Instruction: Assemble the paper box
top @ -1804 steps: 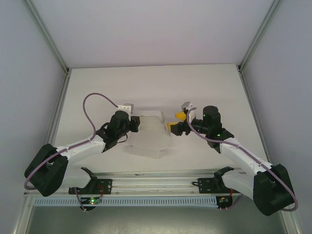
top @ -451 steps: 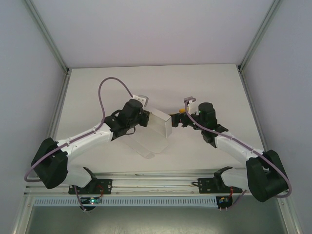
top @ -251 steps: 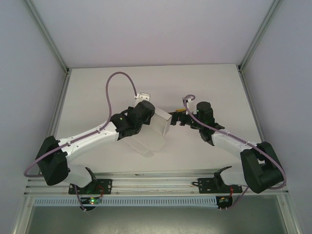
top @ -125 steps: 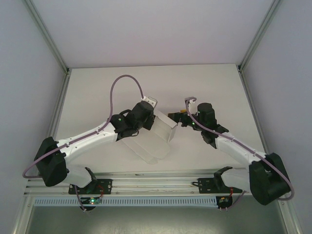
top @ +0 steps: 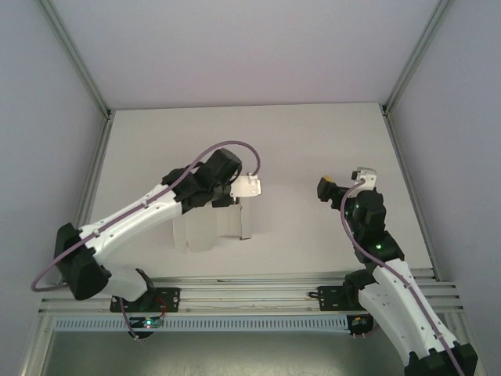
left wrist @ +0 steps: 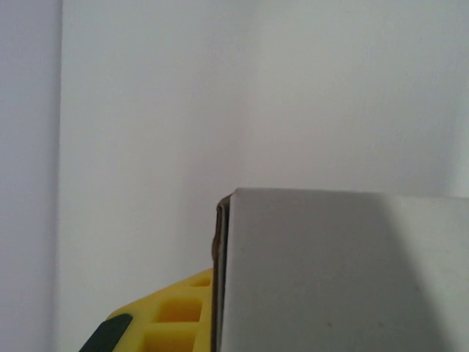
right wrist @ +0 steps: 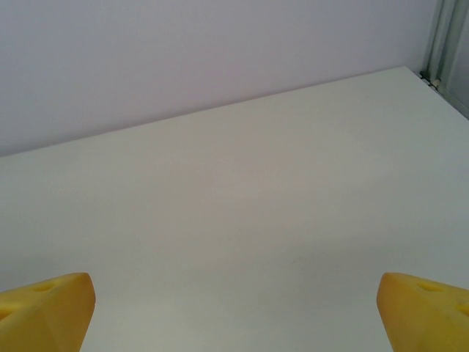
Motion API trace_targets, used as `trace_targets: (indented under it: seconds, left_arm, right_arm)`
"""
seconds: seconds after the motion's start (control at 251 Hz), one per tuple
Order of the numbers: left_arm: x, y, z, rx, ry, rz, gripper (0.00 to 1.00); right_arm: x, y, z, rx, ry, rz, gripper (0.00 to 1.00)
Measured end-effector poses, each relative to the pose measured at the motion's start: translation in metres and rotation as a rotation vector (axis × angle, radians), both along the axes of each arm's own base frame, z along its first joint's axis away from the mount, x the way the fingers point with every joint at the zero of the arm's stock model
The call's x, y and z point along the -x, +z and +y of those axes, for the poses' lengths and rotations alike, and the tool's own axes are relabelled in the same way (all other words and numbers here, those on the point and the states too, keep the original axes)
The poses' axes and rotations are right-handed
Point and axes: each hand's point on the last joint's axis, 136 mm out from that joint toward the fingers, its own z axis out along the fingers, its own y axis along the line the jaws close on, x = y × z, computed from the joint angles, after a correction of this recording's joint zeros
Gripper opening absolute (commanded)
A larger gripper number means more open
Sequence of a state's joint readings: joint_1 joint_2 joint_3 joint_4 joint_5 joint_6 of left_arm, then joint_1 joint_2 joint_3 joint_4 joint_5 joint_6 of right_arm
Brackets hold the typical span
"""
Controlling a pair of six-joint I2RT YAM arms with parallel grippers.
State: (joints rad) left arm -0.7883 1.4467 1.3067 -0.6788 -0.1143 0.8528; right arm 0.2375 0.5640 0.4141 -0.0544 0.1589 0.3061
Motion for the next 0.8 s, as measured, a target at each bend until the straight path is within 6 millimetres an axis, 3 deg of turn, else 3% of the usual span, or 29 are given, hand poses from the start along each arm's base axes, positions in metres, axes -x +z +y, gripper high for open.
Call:
trace_targets:
  seconds: [0.096, 0.371, 0.559, 0.658, 0.802]
  left_arm:
    - [-0.011, -0.017, -0.013, -0.149, -0.145, -0.060, 0.00]
    - [-0.022, -0.112, -0.047, -0.572, -0.591, -0.147, 0.00]
    - [-0.030, -0.136, -0.063, -0.689, -0.719, -0.165, 0.00]
    - [-0.030, -0.138, -0.068, -0.697, -0.741, -0.169, 0.30]
    - [-0.031, -0.124, -0.077, -0.663, -0.715, -0.169, 0.50]
  right_arm:
    - [0.009, -0.003, -0.002, -0.001, 0.000, -0.003, 0.98]
    - [0.023, 0.004, -0.013, 0.001, -0.033, -0.036, 0.98]
    - [0.024, -0.005, -0.015, 0.009, -0.043, -0.010, 0.98]
    - [0.023, -0.010, -0.017, 0.014, -0.049, 0.011, 0.98]
    - [0.023, -0.013, -0.017, 0.020, -0.048, 0.025, 0.98]
